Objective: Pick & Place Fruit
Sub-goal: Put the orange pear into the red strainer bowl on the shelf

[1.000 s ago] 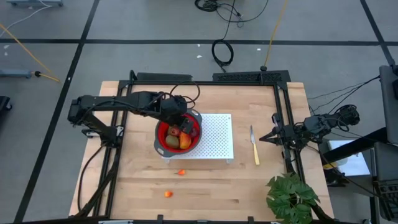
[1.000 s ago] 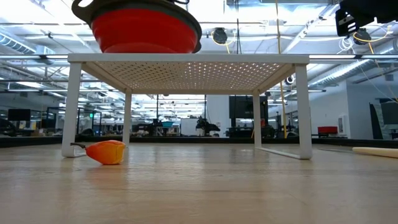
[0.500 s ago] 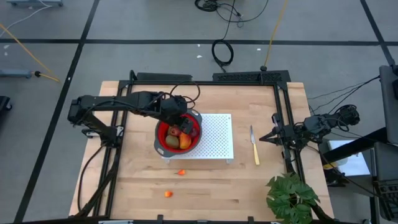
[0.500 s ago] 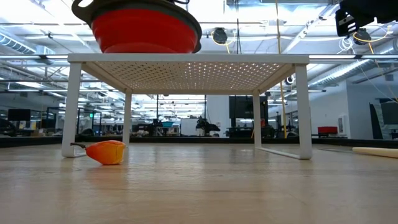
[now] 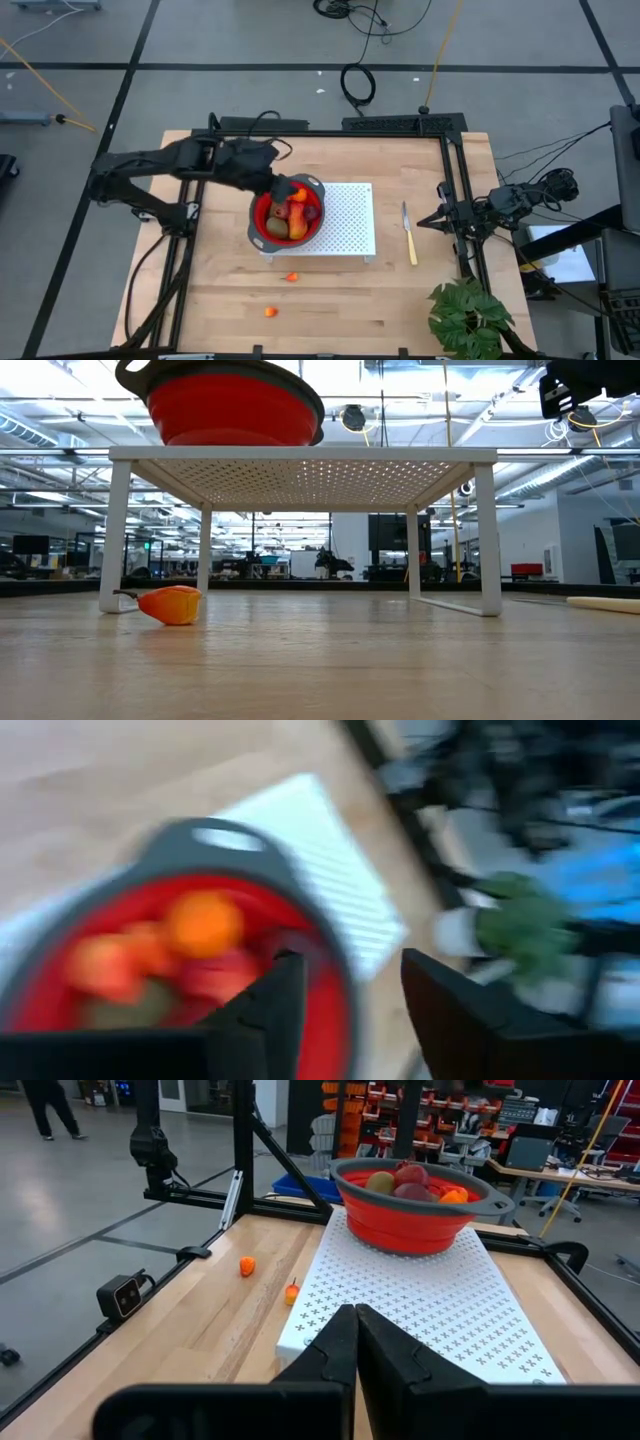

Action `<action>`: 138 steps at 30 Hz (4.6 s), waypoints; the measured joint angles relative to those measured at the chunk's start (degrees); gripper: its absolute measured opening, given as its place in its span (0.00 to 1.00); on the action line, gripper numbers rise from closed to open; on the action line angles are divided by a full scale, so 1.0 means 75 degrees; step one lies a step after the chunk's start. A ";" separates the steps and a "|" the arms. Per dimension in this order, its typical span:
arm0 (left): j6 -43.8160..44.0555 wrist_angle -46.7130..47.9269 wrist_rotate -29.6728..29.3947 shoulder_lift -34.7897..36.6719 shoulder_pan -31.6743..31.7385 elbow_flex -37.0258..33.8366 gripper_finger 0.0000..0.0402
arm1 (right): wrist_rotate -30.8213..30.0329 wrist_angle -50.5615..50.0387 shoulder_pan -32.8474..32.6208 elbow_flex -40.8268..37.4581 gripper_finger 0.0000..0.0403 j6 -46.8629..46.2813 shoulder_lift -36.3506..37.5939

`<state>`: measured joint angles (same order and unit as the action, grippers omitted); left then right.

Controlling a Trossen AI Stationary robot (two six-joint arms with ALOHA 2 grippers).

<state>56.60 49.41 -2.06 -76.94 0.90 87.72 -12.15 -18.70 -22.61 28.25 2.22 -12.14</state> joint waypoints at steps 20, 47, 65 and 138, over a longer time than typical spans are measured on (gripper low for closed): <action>0.2334 -0.1376 -0.2443 -0.0497 -0.3764 0.0003 0.01 | 0.0028 -0.0003 0.0003 0.0000 0.00 -0.0003 0.0003; 0.8885 -0.1284 -0.0584 -0.3342 -0.5981 0.0003 0.00 | 0.0034 -0.0006 0.0000 0.0000 0.00 0.0023 0.0002; 0.9780 0.0014 -0.1044 -0.4363 -0.6282 0.0003 0.03 | 0.0037 -0.0006 0.0000 0.0000 0.00 0.0003 0.0003; 0.3278 -0.1405 -0.0301 -0.4343 -0.5675 -0.2362 0.46 | 0.0031 -0.0012 0.0001 0.0000 0.00 -0.0003 0.0003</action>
<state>81.18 38.87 -4.32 -109.51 -41.66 70.01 -11.92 -18.79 -22.60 28.25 2.20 -12.12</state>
